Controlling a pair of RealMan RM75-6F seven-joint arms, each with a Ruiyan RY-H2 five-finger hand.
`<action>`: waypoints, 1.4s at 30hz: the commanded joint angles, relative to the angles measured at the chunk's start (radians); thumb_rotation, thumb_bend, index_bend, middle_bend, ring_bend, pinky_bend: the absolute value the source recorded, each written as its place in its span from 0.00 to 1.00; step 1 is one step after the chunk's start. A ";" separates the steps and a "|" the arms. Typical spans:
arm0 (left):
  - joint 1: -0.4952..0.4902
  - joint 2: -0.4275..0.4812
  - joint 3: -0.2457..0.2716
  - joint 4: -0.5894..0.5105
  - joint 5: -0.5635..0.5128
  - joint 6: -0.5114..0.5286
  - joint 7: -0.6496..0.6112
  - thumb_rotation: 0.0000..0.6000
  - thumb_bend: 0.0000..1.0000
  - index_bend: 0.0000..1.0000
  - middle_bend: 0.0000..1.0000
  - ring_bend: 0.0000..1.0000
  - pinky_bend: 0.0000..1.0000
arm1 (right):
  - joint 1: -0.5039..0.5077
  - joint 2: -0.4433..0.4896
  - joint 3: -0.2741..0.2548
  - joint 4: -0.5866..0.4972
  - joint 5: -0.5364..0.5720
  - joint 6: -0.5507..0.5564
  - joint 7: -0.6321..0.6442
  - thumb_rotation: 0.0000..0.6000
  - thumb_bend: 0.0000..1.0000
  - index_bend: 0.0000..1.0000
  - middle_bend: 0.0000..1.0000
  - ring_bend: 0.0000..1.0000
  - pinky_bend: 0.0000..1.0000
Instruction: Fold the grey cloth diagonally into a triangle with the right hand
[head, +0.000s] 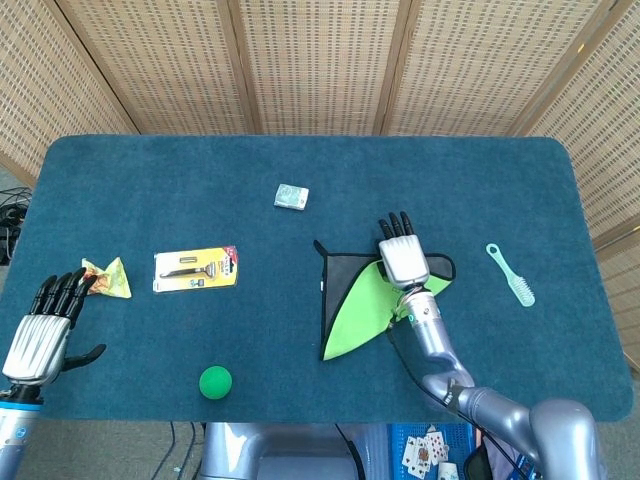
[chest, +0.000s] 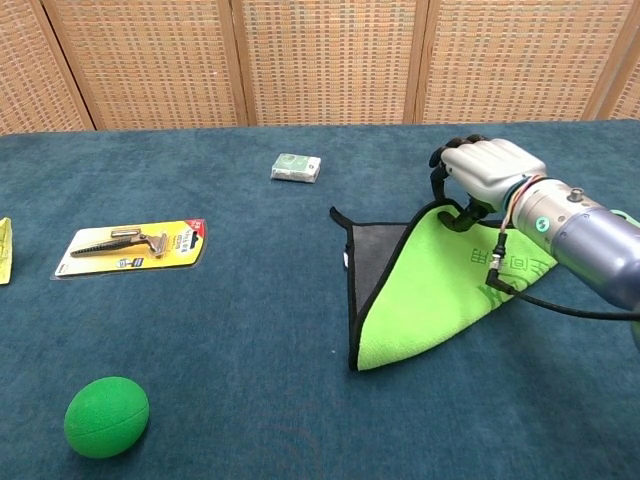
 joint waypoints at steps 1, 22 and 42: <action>0.000 0.001 0.000 0.000 -0.001 0.000 -0.001 1.00 0.17 0.00 0.00 0.00 0.00 | 0.004 -0.003 -0.001 0.000 0.004 -0.002 -0.001 1.00 0.51 0.69 0.17 0.00 0.00; -0.008 0.003 -0.002 0.009 -0.014 -0.020 -0.025 1.00 0.17 0.00 0.00 0.00 0.00 | 0.076 -0.065 0.002 0.055 0.022 -0.032 -0.007 1.00 0.51 0.69 0.17 0.00 0.00; -0.016 0.002 -0.002 0.014 -0.022 -0.037 -0.032 1.00 0.17 0.00 0.00 0.00 0.00 | 0.136 -0.096 0.024 0.107 0.037 -0.050 -0.008 1.00 0.51 0.69 0.17 0.00 0.00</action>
